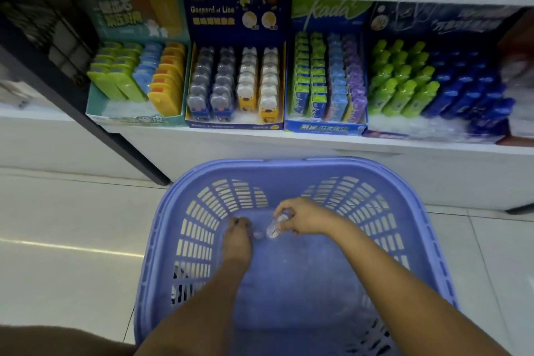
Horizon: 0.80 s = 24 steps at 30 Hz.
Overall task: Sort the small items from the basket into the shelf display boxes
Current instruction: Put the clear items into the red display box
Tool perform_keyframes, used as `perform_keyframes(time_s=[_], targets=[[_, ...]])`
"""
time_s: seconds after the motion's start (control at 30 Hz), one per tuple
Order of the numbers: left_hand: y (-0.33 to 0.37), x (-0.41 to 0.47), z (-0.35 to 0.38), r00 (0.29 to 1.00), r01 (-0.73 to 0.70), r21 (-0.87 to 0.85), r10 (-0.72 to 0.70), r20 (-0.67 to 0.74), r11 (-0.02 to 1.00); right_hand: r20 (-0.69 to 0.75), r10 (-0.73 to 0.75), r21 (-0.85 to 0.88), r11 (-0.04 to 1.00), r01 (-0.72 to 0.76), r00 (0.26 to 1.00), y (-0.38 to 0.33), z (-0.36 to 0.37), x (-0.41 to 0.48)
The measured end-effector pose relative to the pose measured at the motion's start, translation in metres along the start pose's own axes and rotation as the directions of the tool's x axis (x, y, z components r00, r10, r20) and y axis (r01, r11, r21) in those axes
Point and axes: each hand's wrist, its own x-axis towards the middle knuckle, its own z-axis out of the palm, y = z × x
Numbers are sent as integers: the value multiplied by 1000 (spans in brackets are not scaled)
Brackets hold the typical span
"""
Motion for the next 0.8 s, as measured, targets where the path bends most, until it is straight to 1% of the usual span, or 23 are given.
perform_keyframes(time_s=[0.07,0.17,0.23,0.3,0.37,0.4,0.43,0.5,0.57,0.6,0.63,0.7,0.73,0.8], targets=[[4,-3,-3,999,18,-50,-16,42,999,44,-32,65,997,29,999,-7,-18,-19],[35,-12,-17,992,16,-218,12,127,976,17,-84,230,970,78,996,-15,-51,-53],[67,-17,-30,980,-26,-245,73,184,969,-31,-124,352,927,127,992,-18,-77,-77],[102,-24,-45,954,-92,-244,156,255,965,-91,-189,417,884,210,978,-17,-105,-104],[137,-34,-61,923,-182,-285,263,280,941,-188,-261,472,822,320,947,-14,-133,-131],[155,-40,-70,909,-223,-331,318,268,917,-259,-283,496,782,378,924,-11,-145,-145],[171,-47,-79,898,-262,-378,367,241,888,-344,-289,508,743,436,894,-8,-157,-157],[200,-61,-95,879,-348,-445,452,151,825,-535,-256,472,700,536,805,1,-178,-178],[225,-73,-106,862,-395,-519,501,75,758,-694,-176,402,709,579,698,15,-196,-194],[235,-78,-110,859,-392,-574,510,52,719,-748,-126,374,731,570,652,25,-205,-200],[245,-83,-114,859,-381,-625,511,34,682,-784,-74,353,763,541,616,35,-213,-205],[259,-91,-119,855,-385,-677,518,-7,627,-842,8,275,867,416,539,59,-228,-211],[265,-94,-121,852,-398,-688,523,-32,607,-872,20,207,921,331,488,71,-236,-212],[275,-97,-123,855,-418,-694,512,-83,586,-922,-8,72,979,192,388,89,-254,-210]])
